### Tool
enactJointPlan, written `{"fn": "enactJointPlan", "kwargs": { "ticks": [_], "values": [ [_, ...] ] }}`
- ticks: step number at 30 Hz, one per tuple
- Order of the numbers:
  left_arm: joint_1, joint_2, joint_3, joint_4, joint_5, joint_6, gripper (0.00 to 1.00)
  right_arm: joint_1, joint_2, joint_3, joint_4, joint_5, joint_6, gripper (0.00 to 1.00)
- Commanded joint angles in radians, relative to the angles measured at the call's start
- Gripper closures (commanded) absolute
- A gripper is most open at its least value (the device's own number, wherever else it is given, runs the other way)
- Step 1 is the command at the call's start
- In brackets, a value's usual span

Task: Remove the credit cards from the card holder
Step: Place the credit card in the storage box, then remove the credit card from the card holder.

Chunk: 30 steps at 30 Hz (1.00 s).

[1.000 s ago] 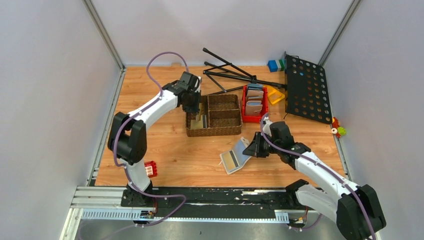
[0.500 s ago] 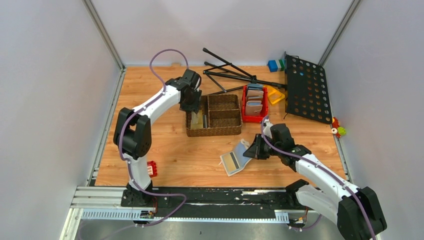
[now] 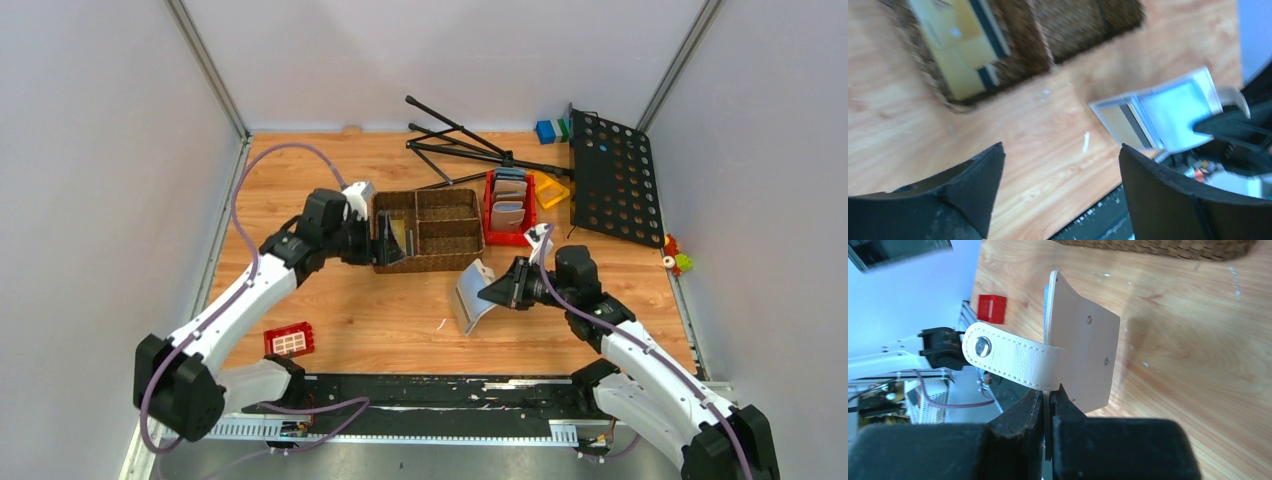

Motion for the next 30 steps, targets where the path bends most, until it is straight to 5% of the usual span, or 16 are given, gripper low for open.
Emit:
{"fn": "enactJointPlan", "kwargs": {
  "ticks": [1, 8, 14, 20, 26, 30],
  "values": [
    [0.0, -0.148, -0.193, 0.345, 0.258, -0.221, 0.02, -0.003, -0.037, 0.056, 0.123, -0.064, 0.116, 1.0],
    [-0.058, -0.297, -0.589, 1.092, 0.3, -0.73, 0.0, -0.002, -0.047, 0.098, 0.292, -0.091, 0.312, 1.0],
    [-0.114, -0.313, -0.654, 1.205, 0.25, -0.819, 0.0, -0.002, -0.052, 0.101, 0.432, -0.114, 0.492, 1.0],
    [-0.182, -0.255, -0.734, 1.487, 0.192, -0.983, 0.0, -0.003, -0.09, 0.111, 0.499, -0.114, 0.615, 1.0],
    [-0.253, -0.219, -0.716, 1.474, 0.139, -0.992, 0.0, -0.001, -0.15, 0.141, 0.486, -0.096, 0.666, 1.0],
    [-0.289, -0.164, -0.684, 1.645, 0.139, -1.083, 0.0, -0.002, -0.19, 0.121, 0.497, -0.07, 0.72, 1.0]
  ]
}}
